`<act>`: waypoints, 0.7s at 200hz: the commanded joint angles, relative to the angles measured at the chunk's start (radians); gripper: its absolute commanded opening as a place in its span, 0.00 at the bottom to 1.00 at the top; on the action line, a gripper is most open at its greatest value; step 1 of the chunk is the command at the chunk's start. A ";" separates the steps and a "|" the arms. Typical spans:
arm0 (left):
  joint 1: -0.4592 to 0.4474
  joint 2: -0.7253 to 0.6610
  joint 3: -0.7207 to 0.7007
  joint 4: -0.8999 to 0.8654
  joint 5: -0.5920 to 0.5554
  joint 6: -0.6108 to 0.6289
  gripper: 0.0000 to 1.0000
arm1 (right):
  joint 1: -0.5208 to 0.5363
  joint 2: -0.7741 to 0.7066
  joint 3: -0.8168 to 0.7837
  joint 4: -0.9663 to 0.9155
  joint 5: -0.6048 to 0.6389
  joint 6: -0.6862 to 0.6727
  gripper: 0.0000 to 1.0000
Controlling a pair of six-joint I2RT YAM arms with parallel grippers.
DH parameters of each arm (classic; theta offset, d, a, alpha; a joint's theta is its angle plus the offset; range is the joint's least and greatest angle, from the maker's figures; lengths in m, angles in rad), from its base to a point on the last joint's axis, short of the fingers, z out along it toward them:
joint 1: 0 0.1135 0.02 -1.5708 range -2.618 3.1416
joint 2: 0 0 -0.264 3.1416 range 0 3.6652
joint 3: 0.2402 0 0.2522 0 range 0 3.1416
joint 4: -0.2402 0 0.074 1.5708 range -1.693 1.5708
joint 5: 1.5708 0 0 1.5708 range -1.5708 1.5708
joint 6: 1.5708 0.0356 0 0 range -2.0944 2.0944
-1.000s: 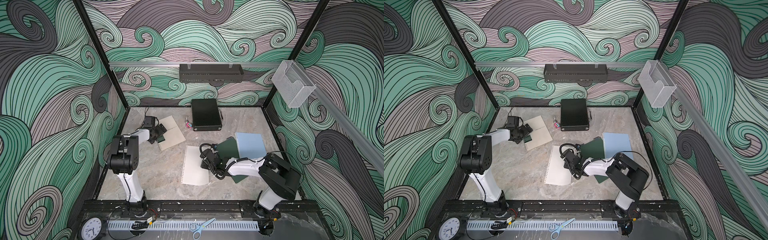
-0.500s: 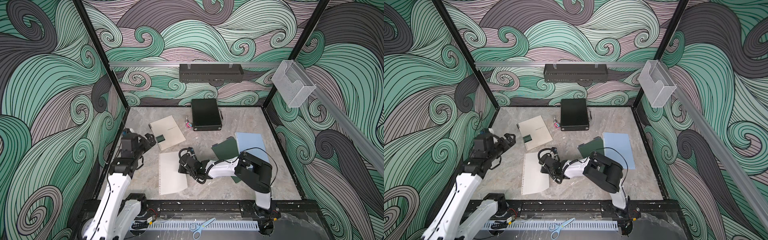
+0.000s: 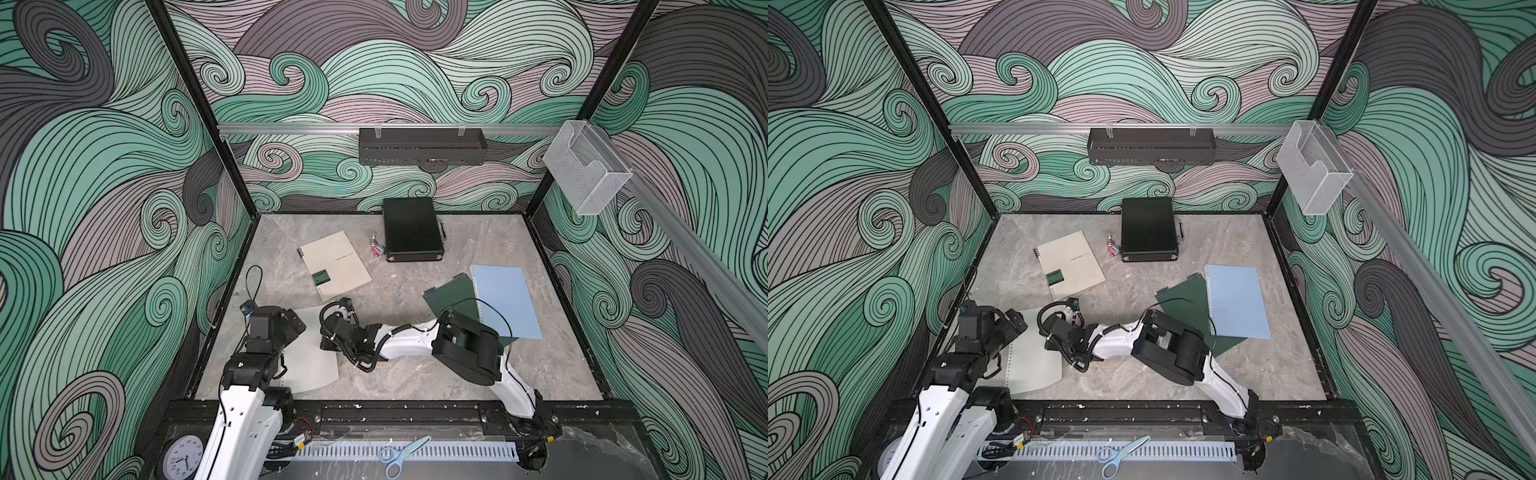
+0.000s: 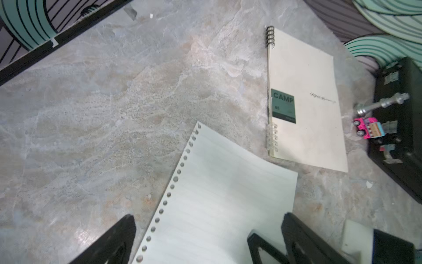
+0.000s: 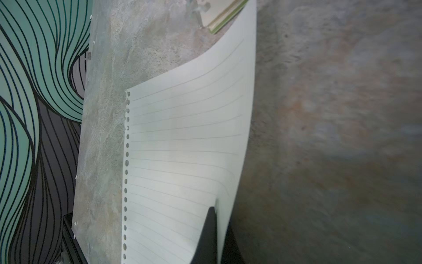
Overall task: Tear off pages from different notebooks
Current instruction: Place the paper at the center of the board.
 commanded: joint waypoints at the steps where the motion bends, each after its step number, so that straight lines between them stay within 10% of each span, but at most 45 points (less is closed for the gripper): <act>1: -0.007 0.002 0.015 0.022 0.004 0.000 0.99 | 0.001 0.047 0.004 -0.058 0.058 0.038 0.00; 42: -0.007 0.000 0.012 0.011 -0.003 -0.003 0.99 | 0.005 0.031 -0.050 -0.021 0.066 0.045 0.08; 104: -0.007 -0.031 0.007 -0.003 -0.015 -0.014 0.99 | 0.006 -0.118 -0.113 -0.134 0.139 -0.074 0.86; 140: -0.007 -0.039 -0.006 0.017 -0.062 -0.006 0.98 | -0.015 -0.326 -0.242 -0.183 0.192 -0.131 0.99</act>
